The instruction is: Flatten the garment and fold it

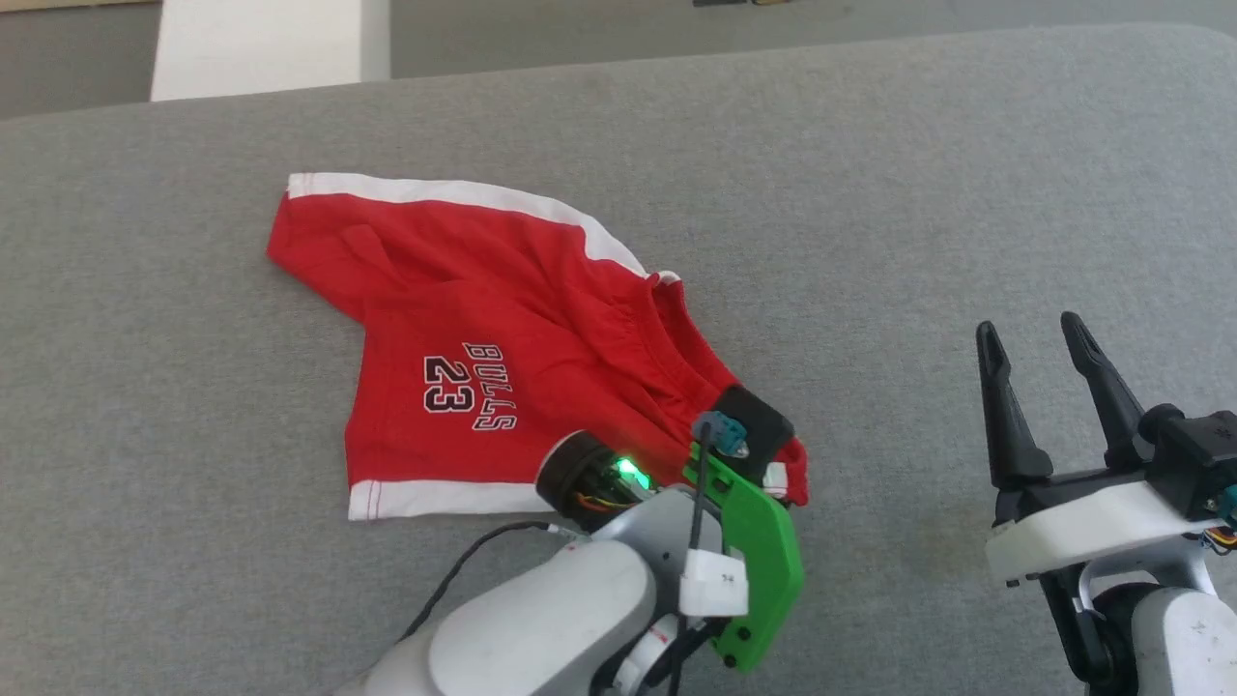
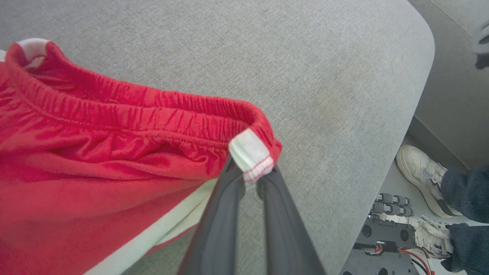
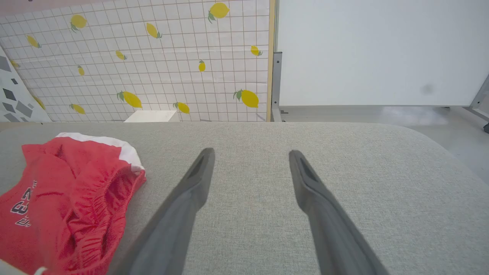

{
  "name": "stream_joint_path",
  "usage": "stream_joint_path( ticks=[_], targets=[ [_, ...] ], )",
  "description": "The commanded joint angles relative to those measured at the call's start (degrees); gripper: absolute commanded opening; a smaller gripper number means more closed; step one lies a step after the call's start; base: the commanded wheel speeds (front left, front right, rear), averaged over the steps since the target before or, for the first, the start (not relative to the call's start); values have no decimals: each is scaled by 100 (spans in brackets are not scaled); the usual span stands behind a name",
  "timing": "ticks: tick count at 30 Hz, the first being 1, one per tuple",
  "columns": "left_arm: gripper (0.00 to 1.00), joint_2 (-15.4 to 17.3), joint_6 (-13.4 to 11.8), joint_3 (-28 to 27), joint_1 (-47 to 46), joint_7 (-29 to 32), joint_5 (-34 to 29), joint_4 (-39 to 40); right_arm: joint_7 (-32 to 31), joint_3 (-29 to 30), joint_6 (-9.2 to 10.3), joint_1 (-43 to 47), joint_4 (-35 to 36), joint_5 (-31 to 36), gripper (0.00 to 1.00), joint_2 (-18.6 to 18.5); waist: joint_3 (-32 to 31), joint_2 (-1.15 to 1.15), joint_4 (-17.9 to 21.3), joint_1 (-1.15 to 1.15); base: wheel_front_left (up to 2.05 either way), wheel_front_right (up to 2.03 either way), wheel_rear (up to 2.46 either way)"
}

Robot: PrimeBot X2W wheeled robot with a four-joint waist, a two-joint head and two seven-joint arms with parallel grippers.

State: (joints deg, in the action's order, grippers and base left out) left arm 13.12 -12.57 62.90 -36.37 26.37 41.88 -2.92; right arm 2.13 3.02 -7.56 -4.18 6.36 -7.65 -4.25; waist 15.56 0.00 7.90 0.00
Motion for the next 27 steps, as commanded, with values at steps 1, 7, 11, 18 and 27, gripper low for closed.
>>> stream_joint_path(
  ticks=[1, 7, 11, 18, 27],
  targets=[
    [2, -102, 78, 30, -87, -48, -40, -84, 61, -9, 8, -110, -27, -28, 100, 34, 106, 0, 113, 0, 0, 0, 0],
    [100, -255, 170, 51, -179, -180, -54, -403, 90, 17, 8, -134, -177, -2, 100, 70, 17, 0, 120, 0, 0, 0, 0],
    [100, -217, 201, -66, -151, -317, 33, -431, 59, 62, 8, -93, -265, 5, 100, 81, -224, 0, -13, 0, 0, 0, 0],
    [100, 12, 253, -722, -149, -702, 443, -224, -122, 132, 8, 97, -258, -12, 100, -60, -768, 0, -457, 0, 0, 0, 0],
    [100, 1124, 165, -1726, -172, -1913, 184, -167, -333, 139, 8, 529, -54, -107, 100, -214, -1140, 0, -958, 0, 0, 0, 0]
  ],
)
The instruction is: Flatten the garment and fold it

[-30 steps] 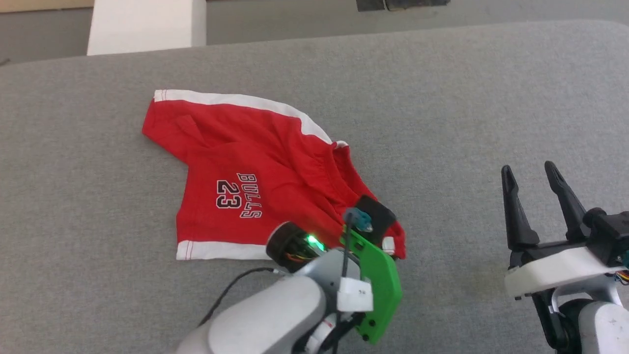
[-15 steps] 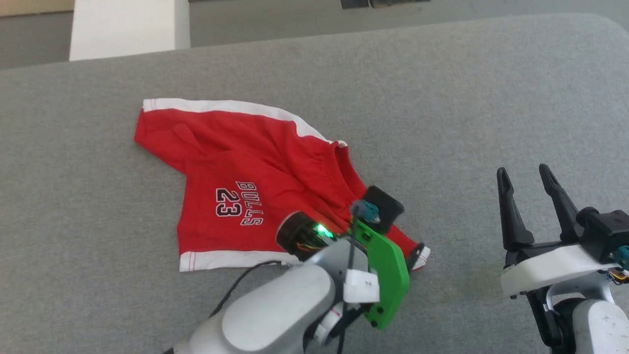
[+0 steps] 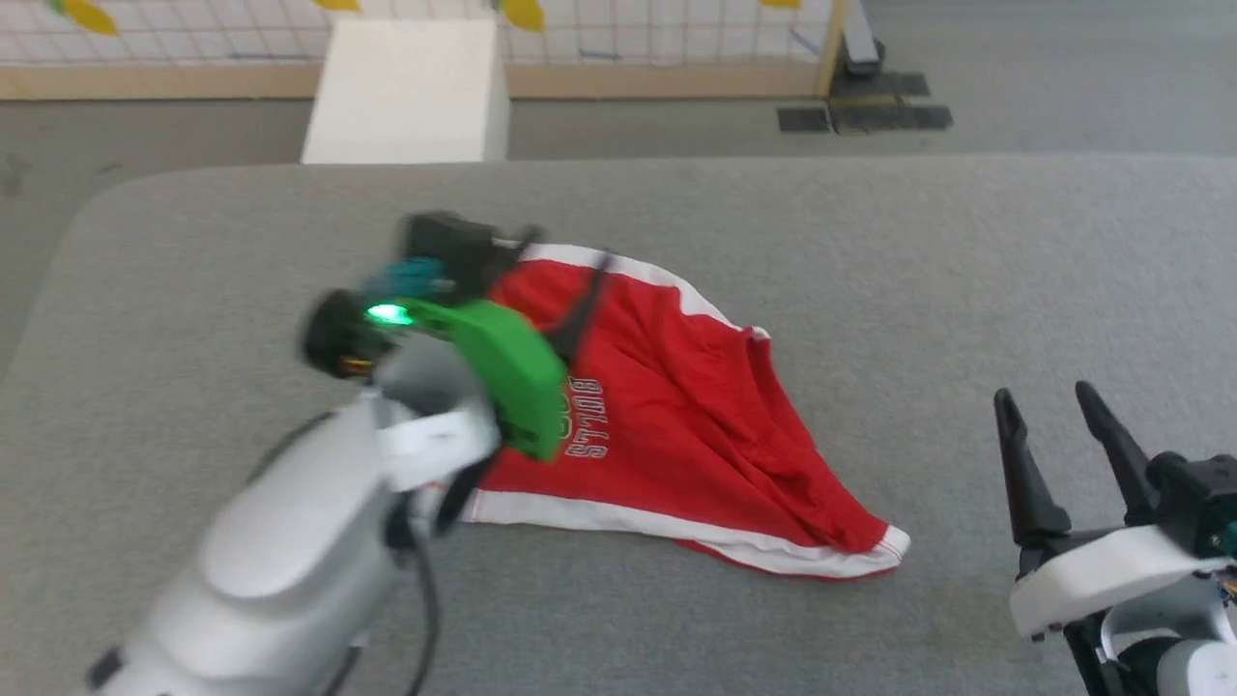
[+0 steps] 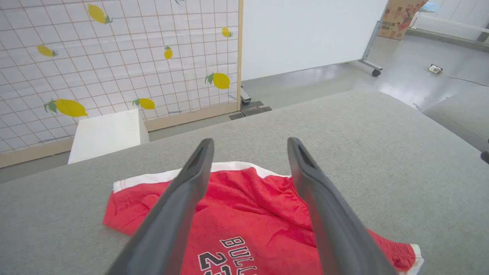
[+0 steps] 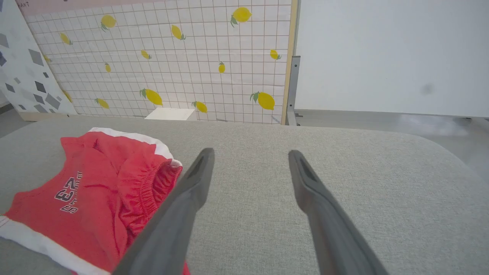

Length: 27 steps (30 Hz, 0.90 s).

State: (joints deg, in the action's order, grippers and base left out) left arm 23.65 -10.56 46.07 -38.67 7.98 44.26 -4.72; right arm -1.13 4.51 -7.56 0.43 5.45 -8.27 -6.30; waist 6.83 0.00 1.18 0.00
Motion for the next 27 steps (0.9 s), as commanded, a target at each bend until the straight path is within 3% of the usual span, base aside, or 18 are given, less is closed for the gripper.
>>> stream_joint_path(
  ticks=[1, 6, 12, 22, 27],
  targets=[
    [100, 192, -88, -152, 140, -210, -59, 39, -16, -21, 8, 102, 59, -53, 100, -8, -279, 0, -307, 0, 0, 0, 0],
    [100, 769, -515, -730, 858, -903, -3, 219, -63, -81, 8, 247, 195, -105, 100, 0, -311, 0, -393, 0, 0, 0, 0],
    [100, 1155, -848, -1007, 1953, -1294, 230, 553, -113, -191, 8, 372, 275, -158, 100, 6, -277, 0, -400, 0, 0, 0, 0],
    [100, 1322, -847, -733, 2675, -1221, 310, 1107, -205, -399, 8, 450, 373, -239, 100, -95, -76, 0, -364, 0, 0, 0, 0],
    [100, 1458, -484, -423, 2410, -510, 444, 1396, -243, -388, 8, 409, 519, -254, 100, -124, 255, 0, -326, 0, 0, 0, 0]
  ],
)
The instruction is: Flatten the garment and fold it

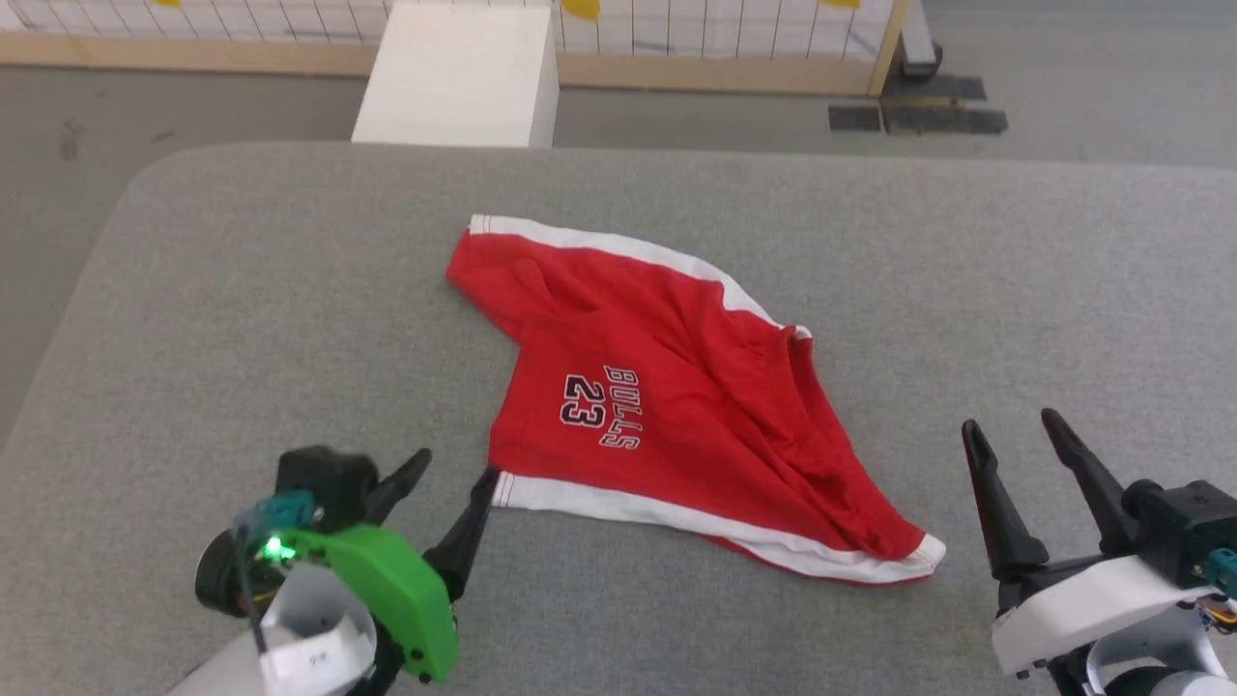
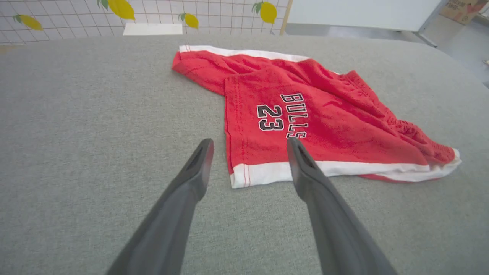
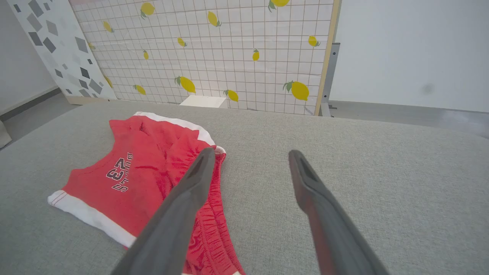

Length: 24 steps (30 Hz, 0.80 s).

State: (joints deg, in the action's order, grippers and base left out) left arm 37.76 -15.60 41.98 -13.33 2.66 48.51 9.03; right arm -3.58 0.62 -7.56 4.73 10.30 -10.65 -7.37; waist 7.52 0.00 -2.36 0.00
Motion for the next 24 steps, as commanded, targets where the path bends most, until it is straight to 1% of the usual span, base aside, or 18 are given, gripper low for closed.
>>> stream_joint_path(
  ticks=[1, 6, 9, 12, 14, 16, 19, 24],
  targets=[
    [100, 77, 61, 25, -215, 244, 86, 81, -6, -8, 8, -39, 78, -11, 100, -29, 285, 0, 42, 0, 0, 0, 0],
    [100, 228, 170, 162, -641, 1257, 387, 272, -10, 8, 8, -88, 225, 5, 100, -75, 651, 0, 118, 0, 0, 0, 0],
    [100, 285, 97, 178, -826, 1790, 596, 263, 7, 12, 8, -114, 264, 18, 100, -83, 816, 0, 167, 0, 0, 0, 0],
    [100, 438, 33, 290, -981, 2357, 677, 214, 29, -10, 8, -146, 281, 34, 100, -77, 946, 0, 222, 0, 0, 0, 0],
    [100, 499, -19, 324, -1054, 2584, 699, 186, 45, -16, 8, -163, 275, 41, 100, -68, 1000, 0, 249, 0, 0, 0, 0],
    [100, 513, -84, 303, -1111, 2654, 699, 160, 61, -20, 8, -181, 271, 48, 100, -60, 1050, 0, 272, 0, 0, 0, 0],
    [100, 531, -106, 298, -1153, 2695, 689, 97, 81, -22, 8, -206, 256, 56, 100, -49, 1108, 0, 297, 0, 0, 0, 0],
    [100, 535, -63, 315, -1241, 2730, 662, -142, 117, -46, 8, -258, 236, 88, 100, -30, 1274, 0, 351, 0, 0, 0, 0]
  ],
)
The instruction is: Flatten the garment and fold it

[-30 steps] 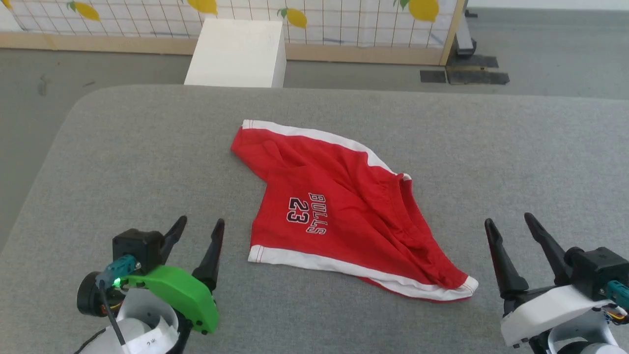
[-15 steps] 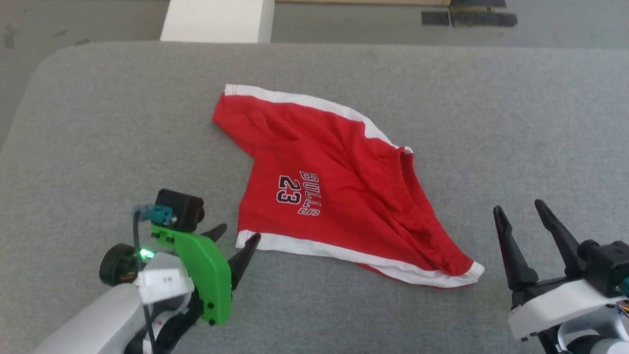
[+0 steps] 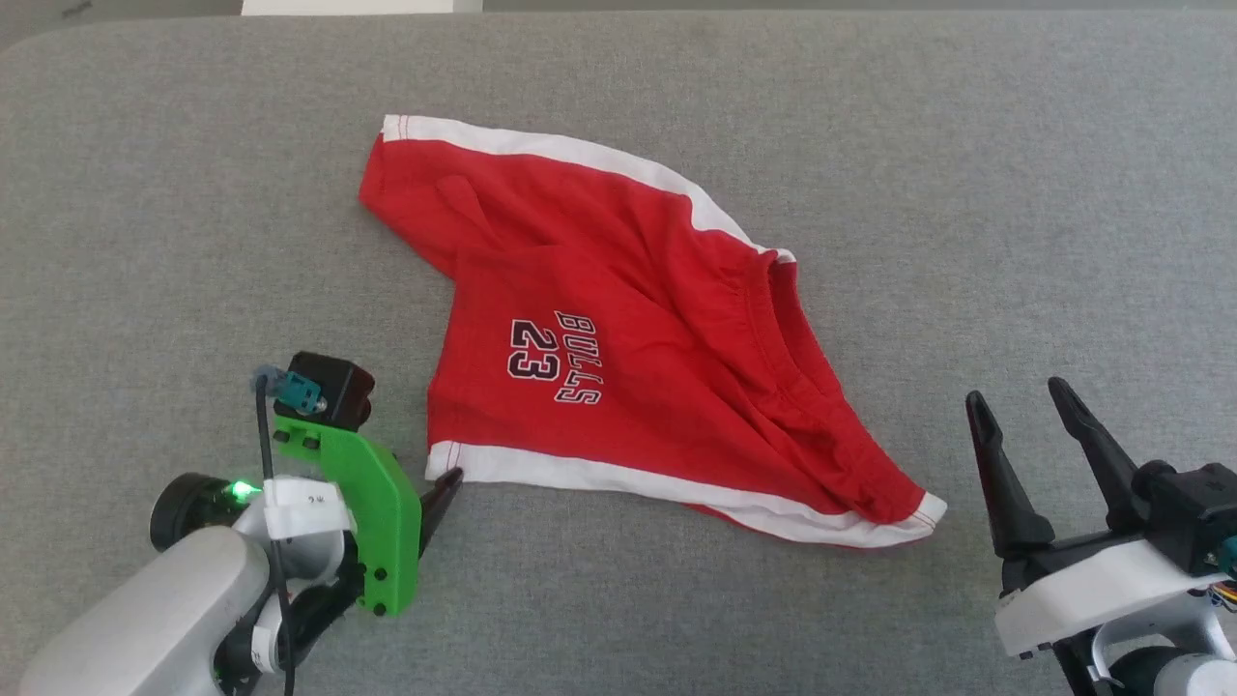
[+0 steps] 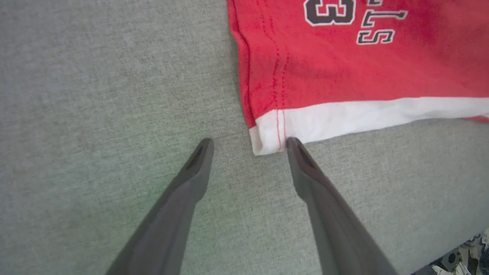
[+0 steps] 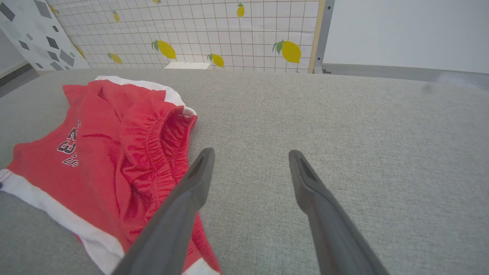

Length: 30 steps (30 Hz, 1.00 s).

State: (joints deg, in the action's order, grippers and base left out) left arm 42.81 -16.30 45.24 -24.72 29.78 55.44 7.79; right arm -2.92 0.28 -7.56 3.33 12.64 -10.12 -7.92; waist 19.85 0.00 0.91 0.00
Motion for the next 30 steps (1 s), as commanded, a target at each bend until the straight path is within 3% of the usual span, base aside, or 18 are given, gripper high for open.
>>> stream_joint_path(
  ticks=[1, 9, 10, 12, 13, 22, 26, 30],
  targets=[
    [100, 21, 9, -13, -119, 4, -44, -49, 54, -15, 8, -125, 0, 39, 100, 27, 59, 0, 33, 0, 0, 0, 0],
    [98, -45, 72, 54, -152, 6, -61, -206, 83, 14, 8, -150, -52, 64, 100, 26, 139, 0, 79, 0, 0, 0, 0],
    [55, -37, 105, 88, -139, 52, -45, -206, 85, 17, 8, -151, -59, 68, 100, 28, 140, 0, 79, 0, 0, 0, 0],
    [22, -28, 180, 159, -116, 136, -14, -191, 89, 28, 8, -156, -73, 70, 100, 28, 139, 0, 74, 0, 0, 0, 0],
    [0, -33, 213, 184, -108, 161, 2, -179, 89, 36, 8, -158, -78, 72, 100, 30, 139, 0, 69, 0, 0, 0, 0],
    [0, -196, 134, 100, -23, -176, -11, -219, -18, 43, 8, -125, -138, 58, 100, -45, -48, 0, -53, 0, 0, 0, 0],
    [0, -244, -23, -13, 119, -428, -1, -154, -421, -266, 8, 15, -87, -317, 100, -398, -271, 0, -150, 0, 0, 0, 0],
    [0, -228, -138, -34, 319, -598, -21, -15, -1064, -714, 8, 245, 49, -725, 100, -1057, -474, 0, -250, 0, 0, 0, 0]
  ],
)
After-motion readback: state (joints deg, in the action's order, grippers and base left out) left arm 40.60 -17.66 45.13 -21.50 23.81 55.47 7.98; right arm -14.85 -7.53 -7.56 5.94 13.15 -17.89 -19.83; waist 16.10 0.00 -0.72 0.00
